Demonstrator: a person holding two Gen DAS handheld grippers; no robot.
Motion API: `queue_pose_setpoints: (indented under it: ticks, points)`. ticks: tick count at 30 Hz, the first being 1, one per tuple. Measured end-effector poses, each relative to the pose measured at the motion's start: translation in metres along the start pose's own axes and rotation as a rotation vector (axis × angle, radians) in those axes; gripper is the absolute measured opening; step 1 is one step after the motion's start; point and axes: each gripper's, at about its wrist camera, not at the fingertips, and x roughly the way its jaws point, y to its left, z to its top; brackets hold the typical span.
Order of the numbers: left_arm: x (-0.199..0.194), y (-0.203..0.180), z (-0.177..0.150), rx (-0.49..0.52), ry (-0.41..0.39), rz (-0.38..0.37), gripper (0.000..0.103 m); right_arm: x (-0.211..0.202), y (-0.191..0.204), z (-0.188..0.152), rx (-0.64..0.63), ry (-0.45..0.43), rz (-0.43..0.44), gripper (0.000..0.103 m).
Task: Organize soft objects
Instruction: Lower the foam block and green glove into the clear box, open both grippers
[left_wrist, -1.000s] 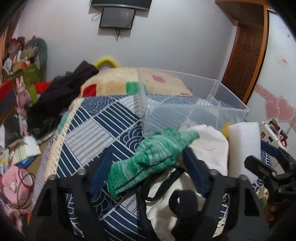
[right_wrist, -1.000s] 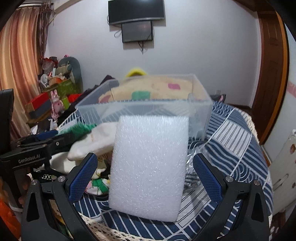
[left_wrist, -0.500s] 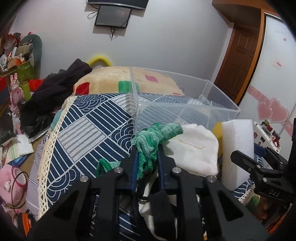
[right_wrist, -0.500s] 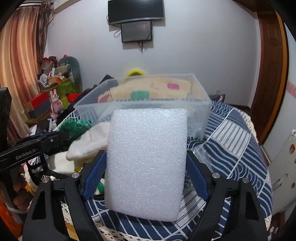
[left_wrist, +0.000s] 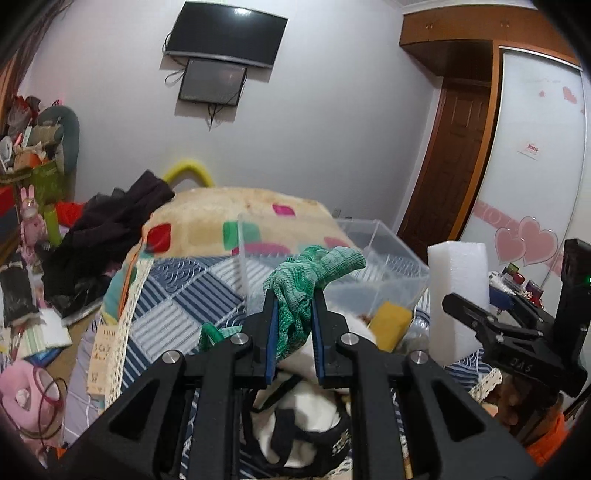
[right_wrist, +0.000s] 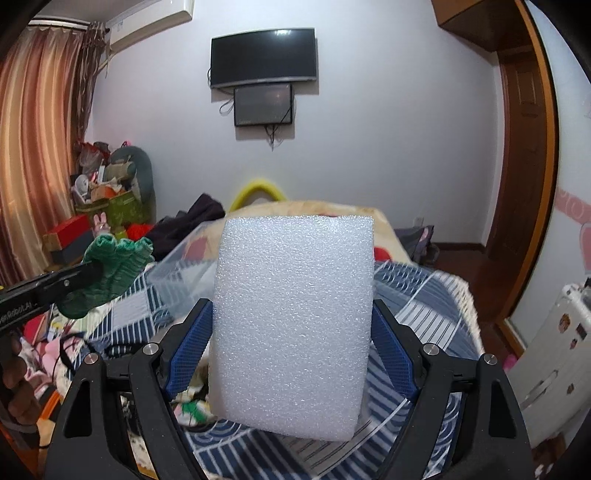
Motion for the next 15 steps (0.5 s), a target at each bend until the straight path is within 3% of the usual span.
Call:
queue_pose_setpoints:
  ticks: [9,15]
  points:
    - [0.011,-0.012,0.034,0.043,-0.054,0.010,0.016,0.004,-0.002,0.029,-0.009,-0.093,-0.027,0.082]
    - [0.026,-0.012,0.053,0.060,-0.044,0.025,0.016,0.020,0.005,0.040,-0.008,-0.109,-0.030,0.082]
